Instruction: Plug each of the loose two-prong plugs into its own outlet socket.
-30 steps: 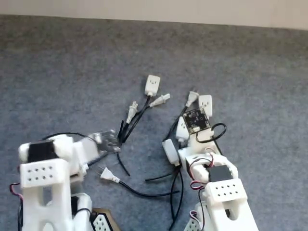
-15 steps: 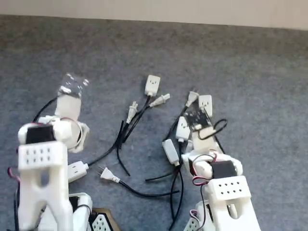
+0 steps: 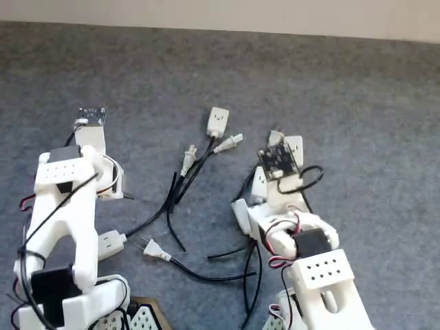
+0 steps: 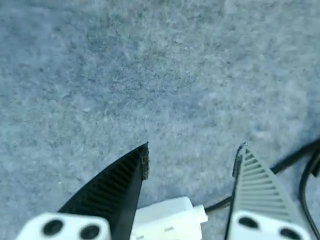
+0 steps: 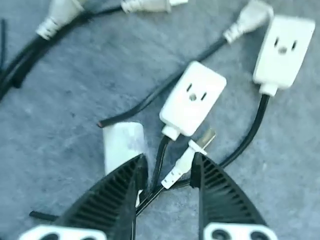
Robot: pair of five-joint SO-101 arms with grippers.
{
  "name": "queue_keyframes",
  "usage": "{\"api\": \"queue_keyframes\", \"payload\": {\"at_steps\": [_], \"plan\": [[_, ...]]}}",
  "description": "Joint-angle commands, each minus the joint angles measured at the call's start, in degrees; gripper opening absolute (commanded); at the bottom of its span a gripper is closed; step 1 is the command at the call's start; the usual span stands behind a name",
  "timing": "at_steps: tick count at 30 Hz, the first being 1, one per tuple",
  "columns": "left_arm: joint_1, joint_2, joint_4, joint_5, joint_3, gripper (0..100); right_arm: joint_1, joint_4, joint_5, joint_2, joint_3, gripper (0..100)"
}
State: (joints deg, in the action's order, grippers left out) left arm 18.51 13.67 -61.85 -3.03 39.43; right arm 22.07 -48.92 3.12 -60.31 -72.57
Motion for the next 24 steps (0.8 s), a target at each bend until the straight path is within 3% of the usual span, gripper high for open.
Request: {"api": "queue_keyframes", "payload": {"at_steps": [1, 14, 24], "plan": [[-1.8, -1.63, 1.85, 0.62, -2.07, 28, -0.92, 4.88, -2.99, -0.92, -5.23, 14.9], [-1.98, -2.68, 2.99, 0.62, -2.07, 28, -4.7, 4.53, -1.14, -0.22, -5.67, 14.9], [-1.98, -2.68, 2.99, 0.62, -1.98, 28, -4.26, 5.41, -1.76, 21.93, 5.05, 14.9]]}}
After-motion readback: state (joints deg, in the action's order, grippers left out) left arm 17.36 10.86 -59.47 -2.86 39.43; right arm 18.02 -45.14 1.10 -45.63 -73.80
